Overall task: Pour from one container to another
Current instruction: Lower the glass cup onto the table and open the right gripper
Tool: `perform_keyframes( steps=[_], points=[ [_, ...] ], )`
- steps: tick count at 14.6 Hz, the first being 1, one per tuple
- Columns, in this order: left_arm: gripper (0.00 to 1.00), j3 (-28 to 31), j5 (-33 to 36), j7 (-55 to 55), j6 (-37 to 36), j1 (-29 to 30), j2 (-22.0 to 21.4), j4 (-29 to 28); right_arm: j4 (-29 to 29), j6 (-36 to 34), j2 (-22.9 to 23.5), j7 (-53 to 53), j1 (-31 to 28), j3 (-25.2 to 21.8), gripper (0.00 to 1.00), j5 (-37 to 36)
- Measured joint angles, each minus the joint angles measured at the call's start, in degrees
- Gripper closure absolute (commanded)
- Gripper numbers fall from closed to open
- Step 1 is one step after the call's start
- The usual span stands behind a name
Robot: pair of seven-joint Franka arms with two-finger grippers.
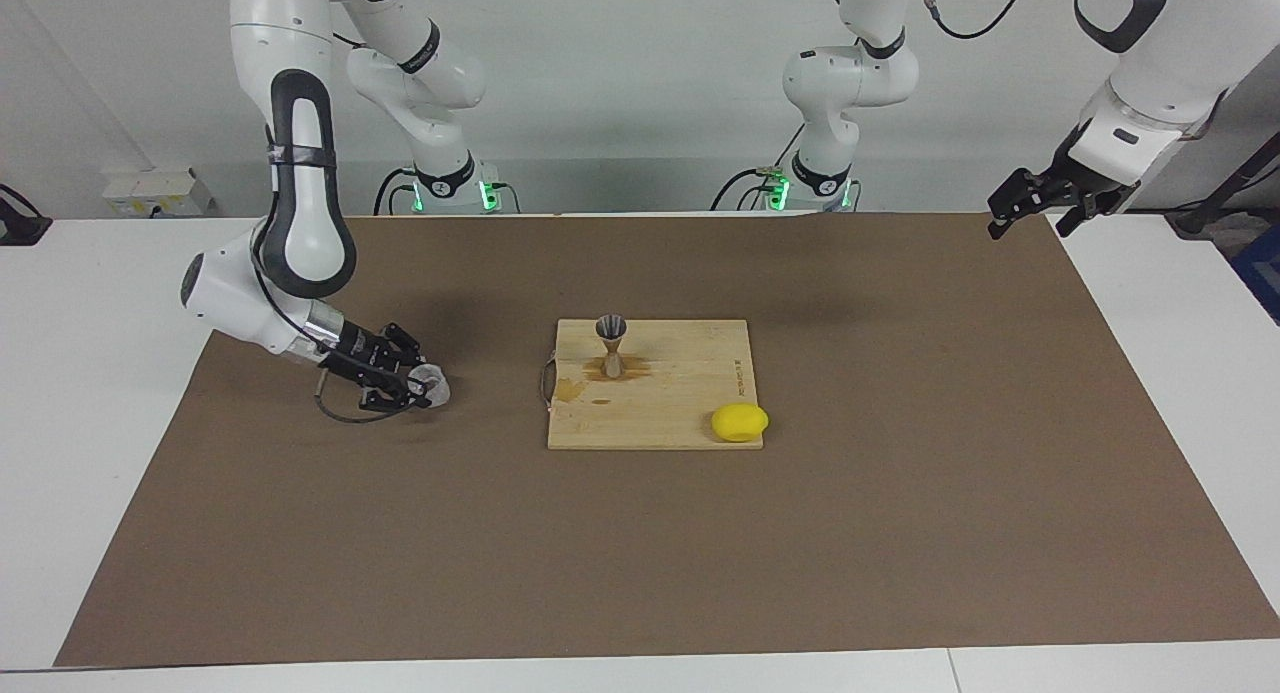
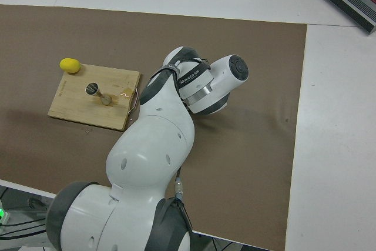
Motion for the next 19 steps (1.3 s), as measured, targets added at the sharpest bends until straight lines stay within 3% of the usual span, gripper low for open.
perform_keyframes(
  steps=[7, 10, 14, 19],
  points=[
    [0.0, -3.2, 0.0, -0.9, 0.4, -0.1, 0.0, 0.0, 0.1, -1.6, -8.9, -0.1, -0.4, -0.2, 0.01, -1.2],
    [0.0, -3.3, 0.0, -1.3, 0.5, -0.1, 0.0, 0.0, 0.5, -2.3, -14.2, -1.2, 0.9, 0.1, 0.01, -11.7],
    [0.0, -3.4, 0.0, -1.4, 0.5, -0.1, 0.0, 0.0, 2.6, -2.4, -17.2, -8.4, 8.5, 0.5, 0.01, -30.0],
    [0.0, -3.4, 0.0, -1.4, 0.5, -0.1, 0.0, 0.0, 10.2, -10.0, -17.3, -27.6, 13.0, 0.7, 0.01, -39.5]
  ],
)
